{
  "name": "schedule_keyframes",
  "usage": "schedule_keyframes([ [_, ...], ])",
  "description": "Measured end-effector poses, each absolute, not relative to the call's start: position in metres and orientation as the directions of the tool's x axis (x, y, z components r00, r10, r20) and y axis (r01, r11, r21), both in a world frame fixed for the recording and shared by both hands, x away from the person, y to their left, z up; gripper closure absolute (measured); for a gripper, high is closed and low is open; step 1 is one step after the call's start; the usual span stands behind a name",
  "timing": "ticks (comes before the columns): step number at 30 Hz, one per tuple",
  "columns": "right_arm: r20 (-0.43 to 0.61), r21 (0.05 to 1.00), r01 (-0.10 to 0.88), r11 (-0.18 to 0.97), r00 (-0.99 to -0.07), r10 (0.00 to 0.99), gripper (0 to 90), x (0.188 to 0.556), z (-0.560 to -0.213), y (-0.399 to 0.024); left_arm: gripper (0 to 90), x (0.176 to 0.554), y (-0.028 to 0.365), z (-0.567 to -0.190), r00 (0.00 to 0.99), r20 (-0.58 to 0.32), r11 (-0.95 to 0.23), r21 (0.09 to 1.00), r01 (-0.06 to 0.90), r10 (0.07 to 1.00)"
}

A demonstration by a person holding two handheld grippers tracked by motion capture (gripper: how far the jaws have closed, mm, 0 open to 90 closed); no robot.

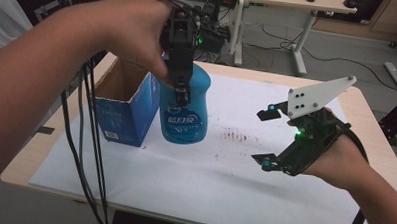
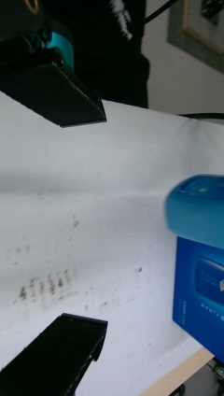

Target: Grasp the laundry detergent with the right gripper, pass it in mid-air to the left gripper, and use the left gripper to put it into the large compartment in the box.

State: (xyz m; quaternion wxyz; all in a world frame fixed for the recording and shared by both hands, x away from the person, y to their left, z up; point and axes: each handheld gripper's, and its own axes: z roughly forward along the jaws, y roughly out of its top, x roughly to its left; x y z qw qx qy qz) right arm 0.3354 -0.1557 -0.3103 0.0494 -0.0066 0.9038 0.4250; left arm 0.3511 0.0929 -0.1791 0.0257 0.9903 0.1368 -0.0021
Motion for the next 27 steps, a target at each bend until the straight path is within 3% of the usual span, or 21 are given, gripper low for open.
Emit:
schedule_keyframes([
  [7, -0.144, 0.660, -0.100, 0.744, -0.990, -0.005, 0.7, 0.341, -0.284, -0.167, 38.4, 0.361, 0.118, -0.142, 0.904, -0.029, -0.901, 0.072, 0.428, 0.427],
  [15, -0.134, 0.536, -0.123, 0.835, -0.989, -0.060, 0.8, 0.348, -0.265, -0.173, 38.3, 0.369, 0.150, -0.105, 0.773, -0.043, -0.764, 0.123, 0.633, 0.633],
  [27, -0.098, 0.441, -0.147, 0.885, -0.988, -0.116, 0.8, 0.347, -0.257, -0.166, 38.3, 0.383, 0.210, -0.092, 0.421, -0.046, -0.414, 0.116, 0.903, 0.906],
])
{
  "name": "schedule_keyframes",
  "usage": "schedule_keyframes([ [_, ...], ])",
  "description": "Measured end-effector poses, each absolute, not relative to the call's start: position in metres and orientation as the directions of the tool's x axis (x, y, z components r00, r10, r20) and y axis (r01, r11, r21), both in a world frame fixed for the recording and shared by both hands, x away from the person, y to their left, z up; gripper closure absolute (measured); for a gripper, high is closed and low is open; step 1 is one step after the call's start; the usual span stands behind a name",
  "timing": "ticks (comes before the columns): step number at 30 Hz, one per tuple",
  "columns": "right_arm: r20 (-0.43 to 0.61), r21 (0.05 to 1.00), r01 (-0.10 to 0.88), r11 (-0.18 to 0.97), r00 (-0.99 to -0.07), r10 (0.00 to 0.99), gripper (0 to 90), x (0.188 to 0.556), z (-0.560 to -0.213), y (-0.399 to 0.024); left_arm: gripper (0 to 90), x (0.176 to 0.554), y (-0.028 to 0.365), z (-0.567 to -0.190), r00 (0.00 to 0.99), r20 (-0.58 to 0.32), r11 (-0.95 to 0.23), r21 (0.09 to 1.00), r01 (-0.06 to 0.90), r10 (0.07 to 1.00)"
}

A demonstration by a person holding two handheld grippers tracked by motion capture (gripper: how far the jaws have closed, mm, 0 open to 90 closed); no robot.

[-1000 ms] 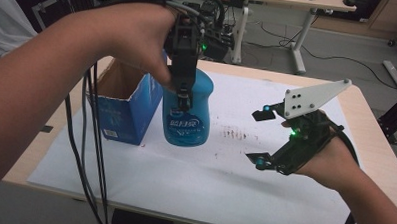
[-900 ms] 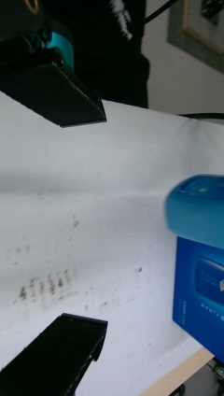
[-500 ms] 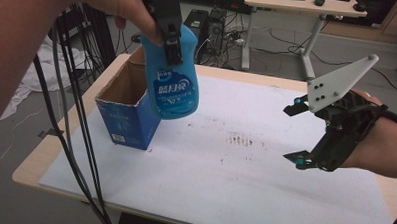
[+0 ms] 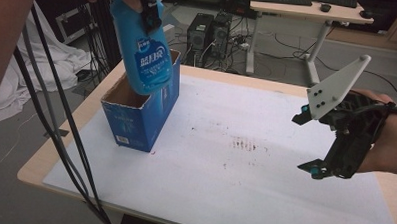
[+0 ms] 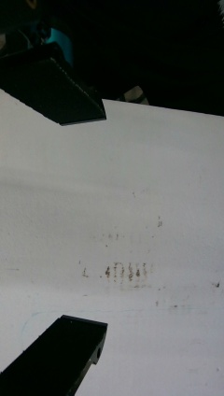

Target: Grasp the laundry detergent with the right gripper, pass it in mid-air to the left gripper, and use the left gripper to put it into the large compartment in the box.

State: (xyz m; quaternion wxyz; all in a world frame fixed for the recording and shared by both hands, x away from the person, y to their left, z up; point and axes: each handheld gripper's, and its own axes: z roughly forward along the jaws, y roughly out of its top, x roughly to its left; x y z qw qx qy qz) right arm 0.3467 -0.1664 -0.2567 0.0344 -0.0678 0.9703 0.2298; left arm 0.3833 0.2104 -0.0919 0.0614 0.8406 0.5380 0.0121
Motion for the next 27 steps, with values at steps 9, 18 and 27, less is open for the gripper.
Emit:
schedule_keyframes([
  [9, -0.083, 0.420, -0.155, 0.894, -0.988, -0.133, 0.8, 0.347, -0.257, -0.164, 38.3, 0.396, 0.247, -0.103, 0.252, 0.004, -0.252, 0.088, 0.964, 0.968],
  [18, -0.069, 0.401, -0.137, 0.906, -0.990, -0.120, 0.8, 0.348, -0.258, -0.166, 38.3, 0.413, 0.255, -0.128, 0.226, 0.004, -0.226, 0.049, 0.973, 0.974],
  [27, -0.075, 0.397, -0.139, 0.907, -0.990, -0.118, 0.9, 0.346, -0.258, -0.166, 38.3, 0.427, 0.253, -0.171, 0.308, 0.001, -0.308, 0.014, 0.951, 0.951],
])
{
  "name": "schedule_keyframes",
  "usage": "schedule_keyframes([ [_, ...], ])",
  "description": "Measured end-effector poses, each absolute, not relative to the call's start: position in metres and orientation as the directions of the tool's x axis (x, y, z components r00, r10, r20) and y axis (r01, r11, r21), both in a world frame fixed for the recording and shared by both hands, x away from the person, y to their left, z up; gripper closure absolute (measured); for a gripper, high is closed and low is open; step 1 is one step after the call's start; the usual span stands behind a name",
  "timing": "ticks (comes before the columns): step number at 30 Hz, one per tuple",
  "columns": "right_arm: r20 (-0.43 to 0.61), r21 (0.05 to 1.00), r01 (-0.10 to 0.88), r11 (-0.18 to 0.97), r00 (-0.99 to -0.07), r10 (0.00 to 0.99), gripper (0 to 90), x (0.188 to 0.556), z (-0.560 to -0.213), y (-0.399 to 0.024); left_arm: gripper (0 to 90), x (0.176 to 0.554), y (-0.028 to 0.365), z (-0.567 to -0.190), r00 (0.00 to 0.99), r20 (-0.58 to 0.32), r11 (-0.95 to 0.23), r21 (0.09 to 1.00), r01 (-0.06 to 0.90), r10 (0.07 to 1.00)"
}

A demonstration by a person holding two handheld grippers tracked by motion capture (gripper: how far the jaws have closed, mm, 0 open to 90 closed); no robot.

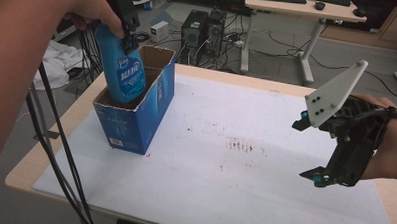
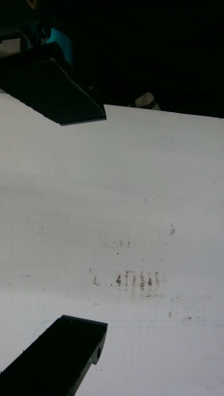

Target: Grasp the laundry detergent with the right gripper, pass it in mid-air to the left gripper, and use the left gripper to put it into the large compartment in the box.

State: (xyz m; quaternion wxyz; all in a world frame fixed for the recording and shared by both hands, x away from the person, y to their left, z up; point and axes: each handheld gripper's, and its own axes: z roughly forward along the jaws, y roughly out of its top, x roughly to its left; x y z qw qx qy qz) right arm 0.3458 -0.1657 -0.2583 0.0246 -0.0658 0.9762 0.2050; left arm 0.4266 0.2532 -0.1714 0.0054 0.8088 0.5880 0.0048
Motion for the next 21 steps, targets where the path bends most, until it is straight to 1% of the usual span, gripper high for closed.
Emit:
schedule_keyframes([
  [1, -0.077, 0.397, -0.139, 0.907, -0.990, -0.118, 0.9, 0.346, -0.258, -0.166, 38.4, 0.428, 0.252, -0.182, 0.358, 0.003, -0.358, 0.004, 0.934, 0.934],
  [4, -0.079, 0.397, -0.137, 0.908, -0.990, -0.115, 0.8, 0.345, -0.259, -0.166, 38.3, 0.429, 0.250, -0.197, 0.426, 0.002, -0.426, -0.001, 0.905, 0.905],
  [6, -0.078, 0.396, -0.135, 0.908, -0.990, -0.114, 0.9, 0.345, -0.260, -0.167, 38.4, 0.429, 0.247, -0.208, 0.490, 0.006, -0.490, -0.007, 0.872, 0.872],
  [7, -0.078, 0.396, -0.135, 0.908, -0.990, -0.114, 0.9, 0.345, -0.260, -0.167, 38.4, 0.429, 0.247, -0.208, 0.490, 0.006, -0.490, -0.007, 0.872, 0.872],
  [8, -0.078, 0.395, -0.131, 0.909, -0.991, -0.108, 0.9, 0.344, -0.260, -0.167, 38.4, 0.430, 0.246, -0.215, 0.532, 0.008, -0.532, -0.016, 0.847, 0.847],
  [15, -0.073, 0.386, -0.121, 0.914, -0.992, -0.101, 0.9, 0.343, -0.264, -0.169, 38.3, 0.431, 0.244, -0.245, 0.655, 0.009, -0.654, -0.031, 0.756, 0.756],
  [21, -0.070, 0.382, -0.118, 0.917, -0.993, -0.098, 0.9, 0.344, -0.265, -0.166, 38.3, 0.430, 0.244, -0.267, 0.738, -0.006, -0.738, -0.027, 0.675, 0.675],
])
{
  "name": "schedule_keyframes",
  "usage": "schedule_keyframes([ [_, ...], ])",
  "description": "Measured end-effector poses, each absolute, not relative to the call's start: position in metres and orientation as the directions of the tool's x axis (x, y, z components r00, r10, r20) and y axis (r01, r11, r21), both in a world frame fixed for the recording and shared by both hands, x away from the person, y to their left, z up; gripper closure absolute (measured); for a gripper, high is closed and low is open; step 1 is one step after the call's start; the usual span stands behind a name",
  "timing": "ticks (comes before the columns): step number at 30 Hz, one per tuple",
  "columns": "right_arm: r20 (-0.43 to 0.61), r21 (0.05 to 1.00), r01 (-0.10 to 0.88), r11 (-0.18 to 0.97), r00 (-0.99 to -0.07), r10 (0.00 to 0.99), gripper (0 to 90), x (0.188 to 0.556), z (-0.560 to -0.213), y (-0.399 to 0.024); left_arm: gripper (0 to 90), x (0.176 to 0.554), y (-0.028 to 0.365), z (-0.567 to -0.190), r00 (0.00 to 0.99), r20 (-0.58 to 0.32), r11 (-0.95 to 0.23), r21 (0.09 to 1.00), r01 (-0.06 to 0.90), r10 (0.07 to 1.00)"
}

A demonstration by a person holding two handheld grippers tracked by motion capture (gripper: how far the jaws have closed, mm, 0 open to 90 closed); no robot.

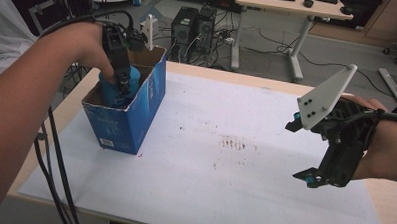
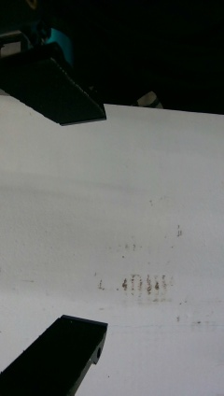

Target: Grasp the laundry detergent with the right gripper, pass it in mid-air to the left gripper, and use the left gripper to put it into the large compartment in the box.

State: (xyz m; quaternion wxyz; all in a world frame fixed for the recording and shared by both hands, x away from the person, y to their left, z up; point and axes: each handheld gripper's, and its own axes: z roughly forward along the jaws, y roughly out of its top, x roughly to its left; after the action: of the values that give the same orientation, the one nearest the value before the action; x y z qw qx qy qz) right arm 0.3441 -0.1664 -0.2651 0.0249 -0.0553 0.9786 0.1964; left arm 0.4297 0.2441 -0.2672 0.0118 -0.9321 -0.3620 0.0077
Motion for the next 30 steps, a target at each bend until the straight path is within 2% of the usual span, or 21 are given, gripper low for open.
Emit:
schedule_keyframes([
  [10, -0.065, 0.366, -0.116, 0.923, -0.993, -0.098, 0.9, 0.344, -0.268, -0.163, 38.1, 0.428, 0.241, -0.294, 0.817, 0.004, -0.816, -0.061, 0.575, 0.576],
  [21, -0.054, 0.361, -0.109, 0.926, -0.994, -0.097, 0.9, 0.346, -0.270, -0.163, 37.5, 0.432, 0.243, -0.297, 0.814, -0.006, -0.813, -0.039, 0.580, 0.581],
  [28, -0.048, 0.366, -0.113, 0.924, -0.994, -0.103, 0.9, 0.345, -0.271, -0.164, 25.8, 0.430, 0.243, -0.282, 0.808, 0.009, -0.807, -0.037, 0.590, 0.590],
  [30, -0.048, 0.368, -0.117, 0.922, -0.993, -0.106, 0.9, 0.345, -0.272, -0.164, 25.8, 0.429, 0.243, -0.276, 0.808, 0.012, -0.807, -0.035, 0.589, 0.589],
])
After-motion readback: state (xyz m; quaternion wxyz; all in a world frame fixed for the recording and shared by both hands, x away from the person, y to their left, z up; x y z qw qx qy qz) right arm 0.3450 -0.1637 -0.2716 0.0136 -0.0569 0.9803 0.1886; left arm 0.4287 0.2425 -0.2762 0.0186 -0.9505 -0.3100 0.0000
